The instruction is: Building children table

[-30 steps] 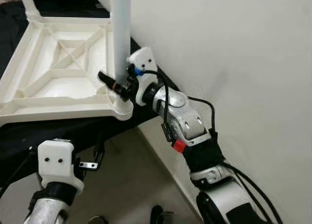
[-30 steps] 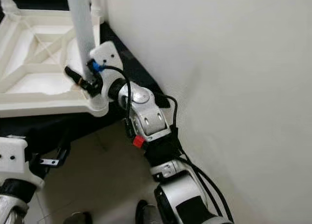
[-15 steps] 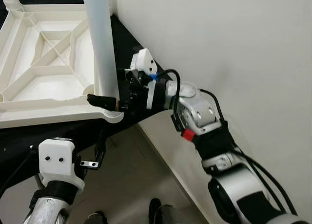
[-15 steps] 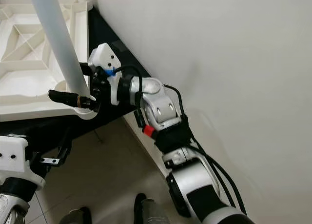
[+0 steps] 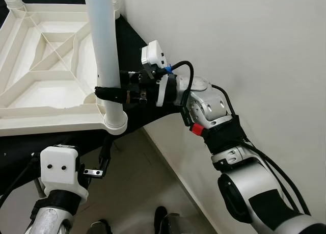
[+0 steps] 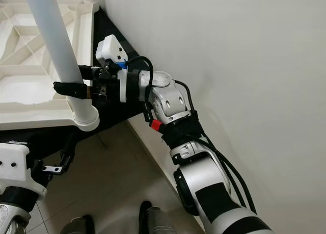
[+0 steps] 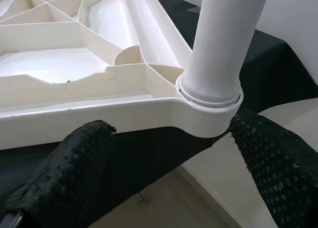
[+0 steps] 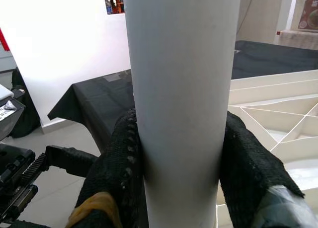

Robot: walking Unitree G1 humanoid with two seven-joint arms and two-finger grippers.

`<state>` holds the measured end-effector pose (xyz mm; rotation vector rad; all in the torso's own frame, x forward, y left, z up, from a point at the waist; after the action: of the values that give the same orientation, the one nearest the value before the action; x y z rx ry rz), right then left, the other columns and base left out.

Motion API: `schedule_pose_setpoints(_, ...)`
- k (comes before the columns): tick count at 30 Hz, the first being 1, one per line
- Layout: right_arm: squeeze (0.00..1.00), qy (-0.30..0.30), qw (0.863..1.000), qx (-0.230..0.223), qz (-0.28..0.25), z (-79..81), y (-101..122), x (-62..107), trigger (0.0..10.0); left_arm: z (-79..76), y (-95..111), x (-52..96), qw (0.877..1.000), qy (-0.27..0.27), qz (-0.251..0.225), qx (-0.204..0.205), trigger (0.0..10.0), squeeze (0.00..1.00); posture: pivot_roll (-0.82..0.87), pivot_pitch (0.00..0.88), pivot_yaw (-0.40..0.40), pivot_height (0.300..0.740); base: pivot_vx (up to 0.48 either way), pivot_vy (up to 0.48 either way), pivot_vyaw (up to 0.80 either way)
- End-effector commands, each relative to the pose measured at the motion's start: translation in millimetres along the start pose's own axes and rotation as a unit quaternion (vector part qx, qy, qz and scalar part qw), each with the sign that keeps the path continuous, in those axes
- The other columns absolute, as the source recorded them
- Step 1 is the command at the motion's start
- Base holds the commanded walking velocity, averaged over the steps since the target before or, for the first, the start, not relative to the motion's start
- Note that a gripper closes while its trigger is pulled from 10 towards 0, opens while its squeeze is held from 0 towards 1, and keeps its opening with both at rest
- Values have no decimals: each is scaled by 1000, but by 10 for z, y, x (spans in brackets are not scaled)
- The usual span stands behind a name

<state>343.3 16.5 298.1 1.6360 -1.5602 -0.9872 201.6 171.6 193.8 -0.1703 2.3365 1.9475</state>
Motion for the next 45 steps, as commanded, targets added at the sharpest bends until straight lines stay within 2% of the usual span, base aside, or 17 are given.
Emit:
schedule_pose_setpoints(1,0,-29,999,14,8,-73,23,16,0,-7,-2,32,1000,1,5,0,10000,0,121,298,-136,740,0,0,0)
schedule_pose_setpoints(4,0,-155,983,13,101,-201,-236,117,0,-9,-1,42,1000,1,6,0,10000,0,128,302,-139,740,0,0,0)
schedule_pose_setpoints(5,0,-224,962,20,153,-252,-375,200,0,-6,1,49,1000,1,6,0,10000,0,129,303,-138,740,0,0,0)
schedule_pose_setpoints(6,0,-359,910,43,202,-249,-516,450,0,1,4,55,1000,2,7,-2,10000,0,124,311,-141,740,0,0,0)
schedule_pose_setpoints(7,0,-359,910,43,202,-249,-516,450,0,1,4,55,1000,2,7,-2,10000,0,124,311,-141,740,0,0,0)
schedule_pose_setpoints(8,0,-451,860,60,231,-218,-568,675,0,5,9,56,1000,3,8,-4,10000,0,131,314,-139,740,0,0,0)
schedule_pose_setpoints(9,0,-451,860,60,231,-218,-568,675,0,5,9,56,1000,3,8,-4,10000,0,131,314,-139,740,0,0,0)
schedule_pose_setpoints(10,0,-441,861,27,250,26,-720,650,0,8,12,47,1000,3,8,-4,10000,0,143,325,-132,740,0,0,0)
schedule_pose_setpoints(13,0,-402,882,-32,245,287,-820,457,0,-22,-3,21,1000,-2,6,0,10000,0,134,288,-139,740,0,0,0)
schedule_pose_setpoints(21,0,-378,901,-31,210,118,-665,215,0,5,18,-17,1000,0,-4,-4,10000,0,137,264,-142,740,0,0,0)
schedule_pose_setpoints(22,0,-371,906,-43,198,116,-609,147,7922,20,19,-15,1000,2,-4,-6,10000,0,134,261,-136,740,0,0,0)
schedule_pose_setpoints(23,0,-342,920,-56,185,147,-537,54,10000,25,21,-15,1000,3,-4,-5,10000,0,135,259,-136,740,0,0,0)
schedule_pose_setpoints(26,4,-305,936,-78,155,215,-394,-53,10000,7,17,-17,1000,0,-3,-4,10000,0,134,268,-136,740,0,0,0)
schedule_pose_setpoints(27,1000,-288,943,-87,144,233,-340,-62,10000,-9,11,-16,1000,-1,-2,-3,10000,0,134,268,-136,740,0,0,0)
schedule_pose_setpoints(37,1000,-191,980,-51,37,-81,46,77,10000,-30,5,14,1000,0,1,2,10000,0,135,284,-144,740,0,0,0)
schedule_pose_setpoints(39,1000,-75,997,-12,-1,-13,160,194,10000,-38,-2,34,1000,0,4,3,10000,0,149,294,-144,740,0,0,0)
schedule_pose_setpoints(45,1000,-3,1000,-8,-8,-16,206,266,10000,-26,8,52,1000,2,6,1,10000,0,154,303,-145,740,0,0,0)
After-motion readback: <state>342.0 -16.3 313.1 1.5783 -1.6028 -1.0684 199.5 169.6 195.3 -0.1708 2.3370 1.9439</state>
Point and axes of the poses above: a point about 5 cm out from each wrist's last joint towards the gripper, its own x axis pointing back from the gripper into the wrist, its own y axis along the axis of the wrist's last joint, z = x × y, the point moved 3 cm from there along -x, pointing out of the wrist towards the gripper, and after that the axes turned 13 degrees about x, right-handed, at the moved point
